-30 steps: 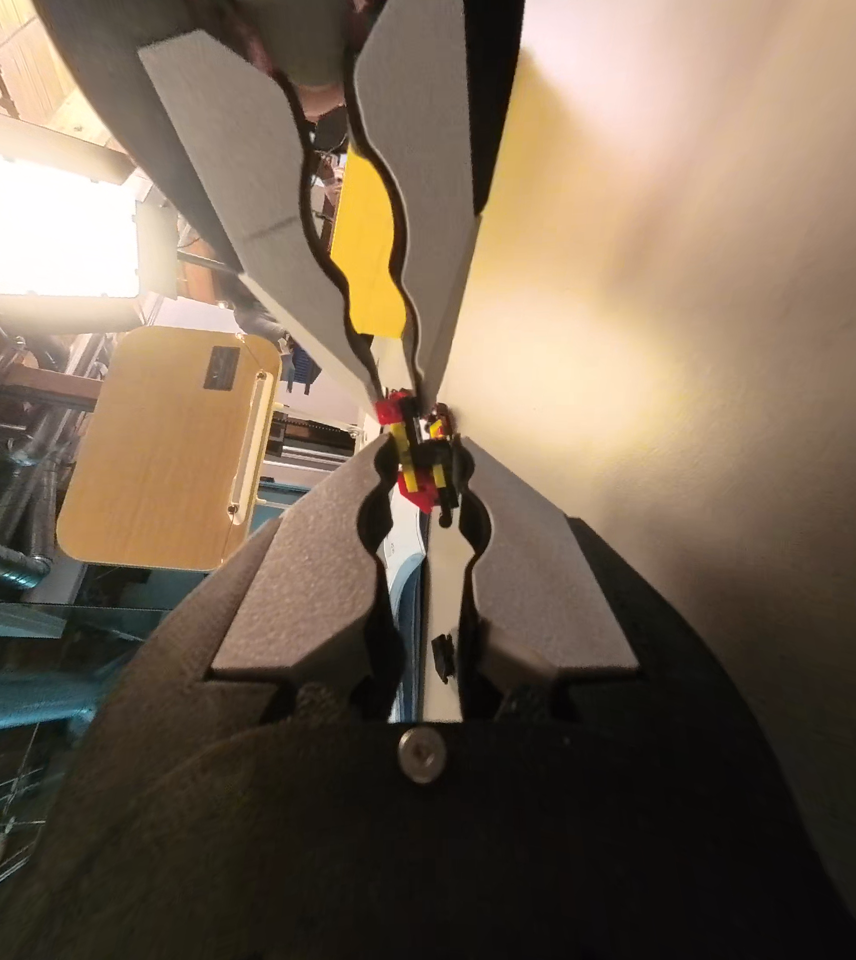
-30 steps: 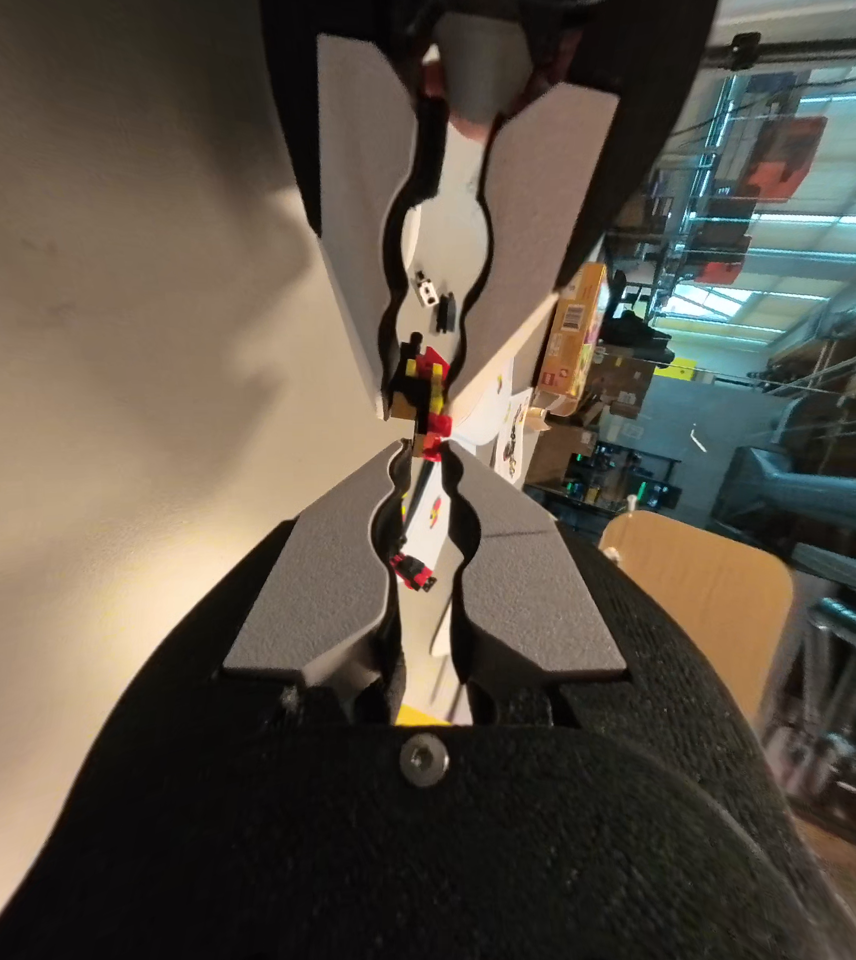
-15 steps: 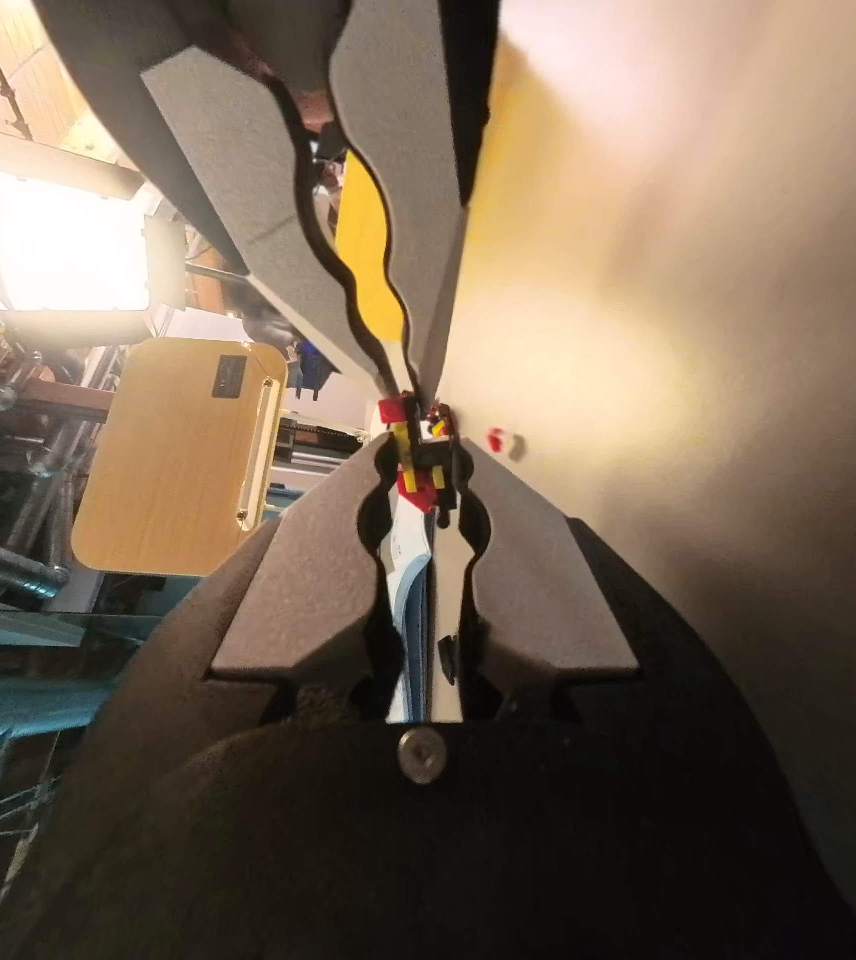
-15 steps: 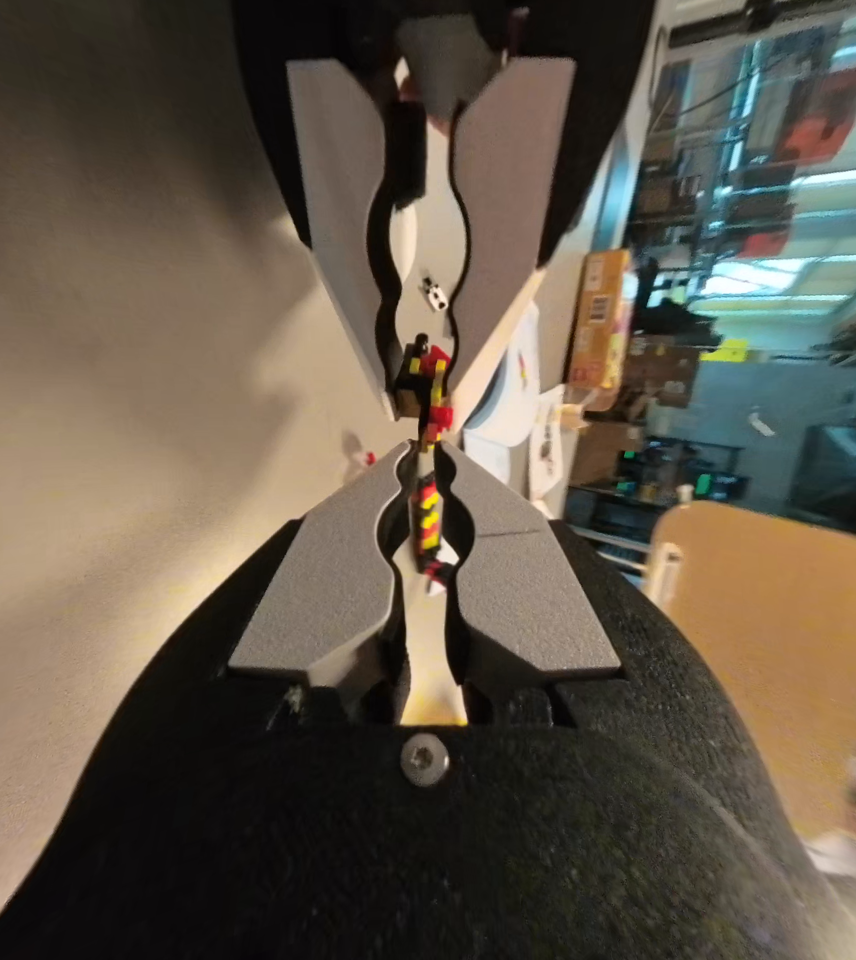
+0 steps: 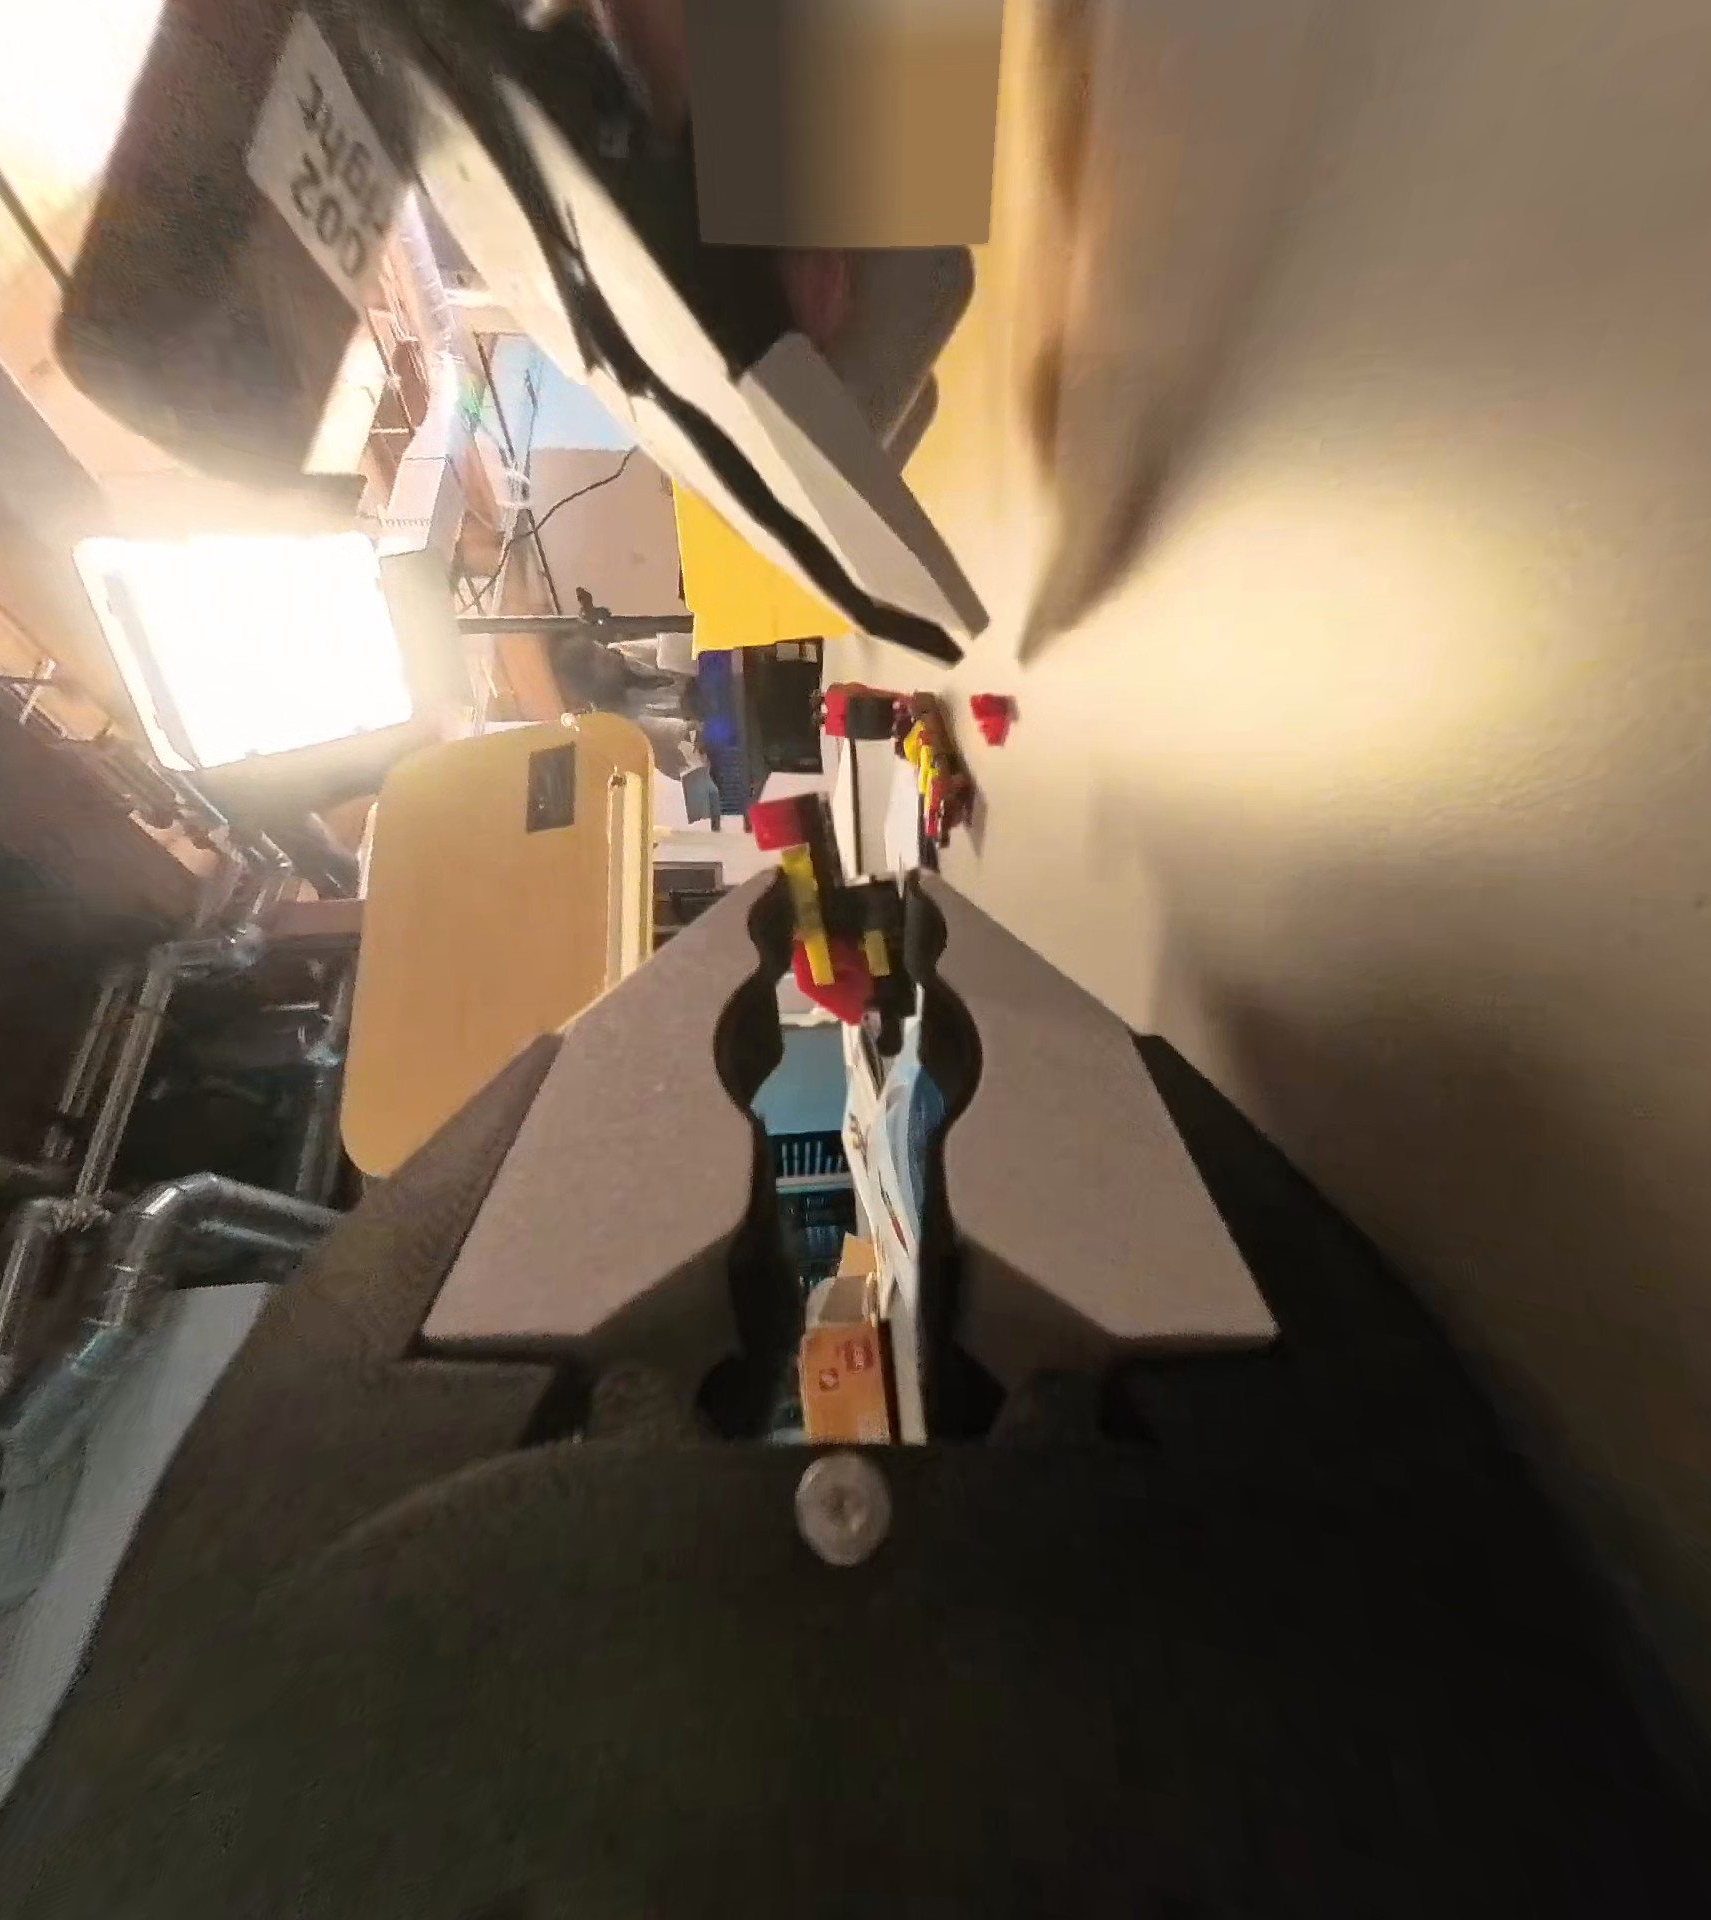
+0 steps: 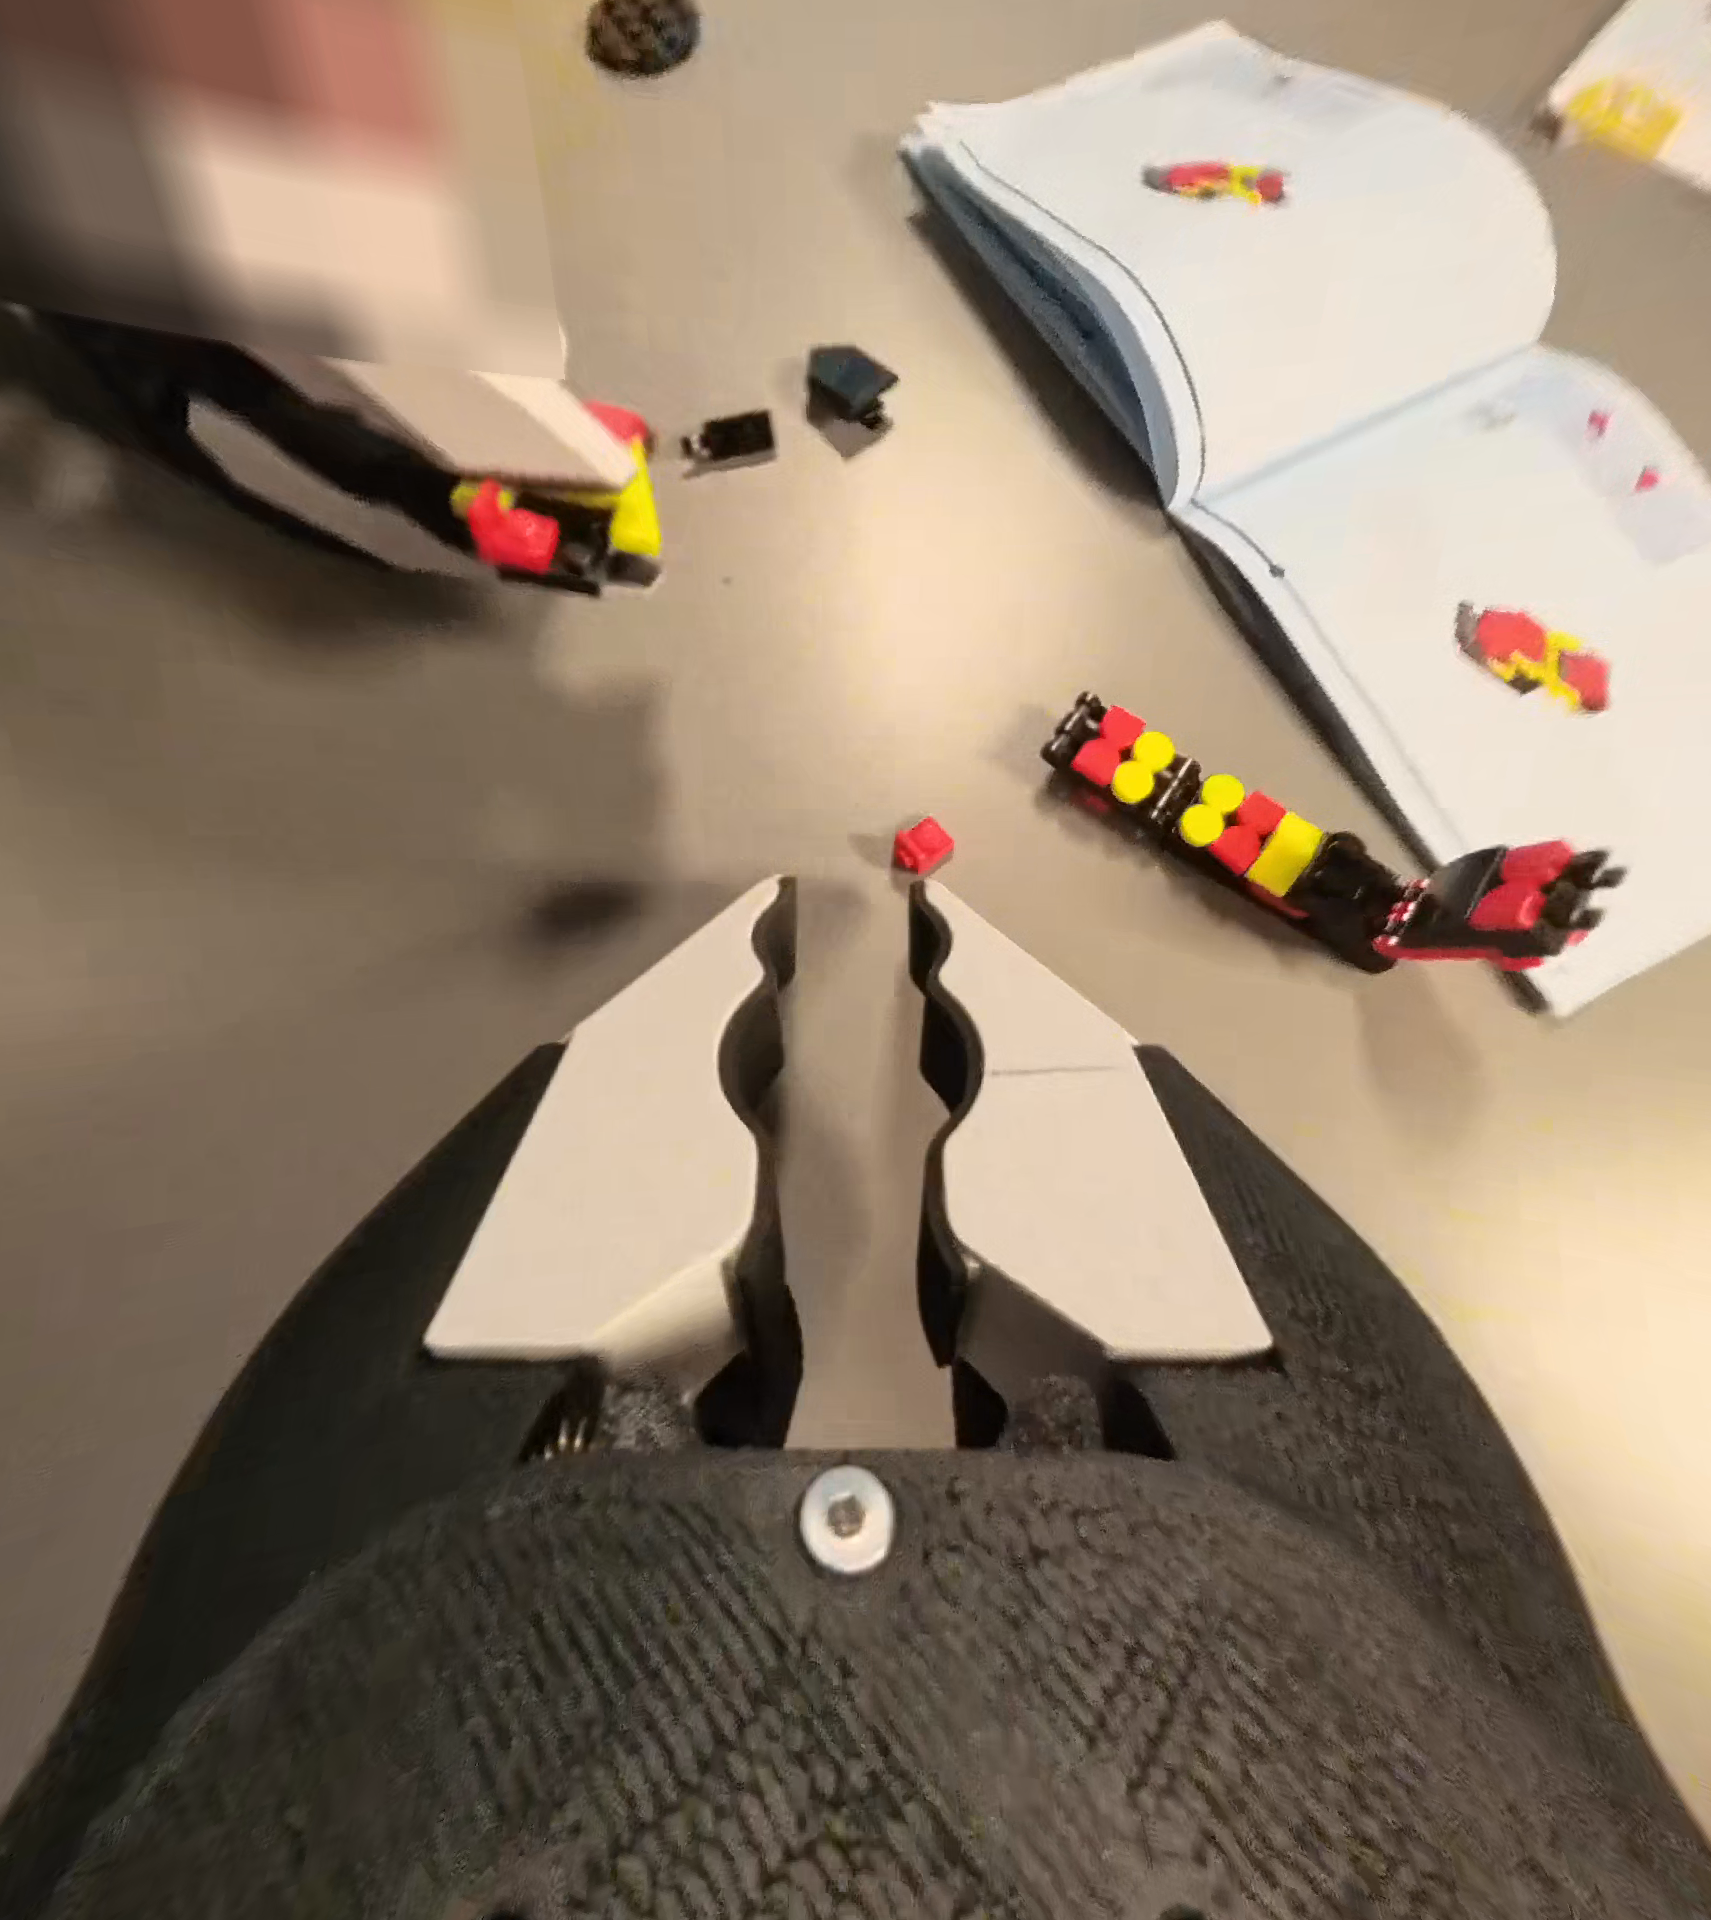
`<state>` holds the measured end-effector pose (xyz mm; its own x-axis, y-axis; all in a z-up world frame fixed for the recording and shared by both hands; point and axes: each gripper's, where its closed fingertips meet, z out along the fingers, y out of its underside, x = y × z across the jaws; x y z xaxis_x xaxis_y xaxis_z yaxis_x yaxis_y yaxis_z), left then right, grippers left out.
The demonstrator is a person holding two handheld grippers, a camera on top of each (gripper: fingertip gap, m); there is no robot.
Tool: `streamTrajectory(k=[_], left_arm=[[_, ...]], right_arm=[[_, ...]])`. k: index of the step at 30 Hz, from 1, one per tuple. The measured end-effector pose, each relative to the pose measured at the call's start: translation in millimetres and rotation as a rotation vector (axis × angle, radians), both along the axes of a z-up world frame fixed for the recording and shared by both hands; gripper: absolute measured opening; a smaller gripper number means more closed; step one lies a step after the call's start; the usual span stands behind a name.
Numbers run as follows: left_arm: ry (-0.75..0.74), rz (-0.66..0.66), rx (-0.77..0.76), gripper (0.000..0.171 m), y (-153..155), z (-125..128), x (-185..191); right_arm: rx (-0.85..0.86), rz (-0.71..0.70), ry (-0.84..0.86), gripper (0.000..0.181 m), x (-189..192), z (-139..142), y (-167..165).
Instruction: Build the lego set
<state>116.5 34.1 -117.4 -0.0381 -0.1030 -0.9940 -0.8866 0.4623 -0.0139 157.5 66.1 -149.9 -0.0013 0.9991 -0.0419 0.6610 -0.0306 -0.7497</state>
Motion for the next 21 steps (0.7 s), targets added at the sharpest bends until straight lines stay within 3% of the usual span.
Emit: streamTrajectory(k=[2, 7, 18, 21], left_arm=[[0.008, 0.004, 0.008, 0.020, 1, 0, -1], [0.026, 0.006, 0.028, 0.020, 0, 0, 1], [0.013, -0.013, 0.050, 0.020, -4, 4, 5], [-0.010, -0.030, 0.059, 0.020, -6, 8, 7]], right_arm=[[-0.032, -0.101, -0.005, 0.018, -5, -1, 9], [0.094, -0.228, -0.010, 0.013, -9, -1, 13], [0.191, -0.256, -0.055, 0.005, -11, -9, 15], [0.220, -0.114, -0.023, 0.005, -13, 1, 6]])
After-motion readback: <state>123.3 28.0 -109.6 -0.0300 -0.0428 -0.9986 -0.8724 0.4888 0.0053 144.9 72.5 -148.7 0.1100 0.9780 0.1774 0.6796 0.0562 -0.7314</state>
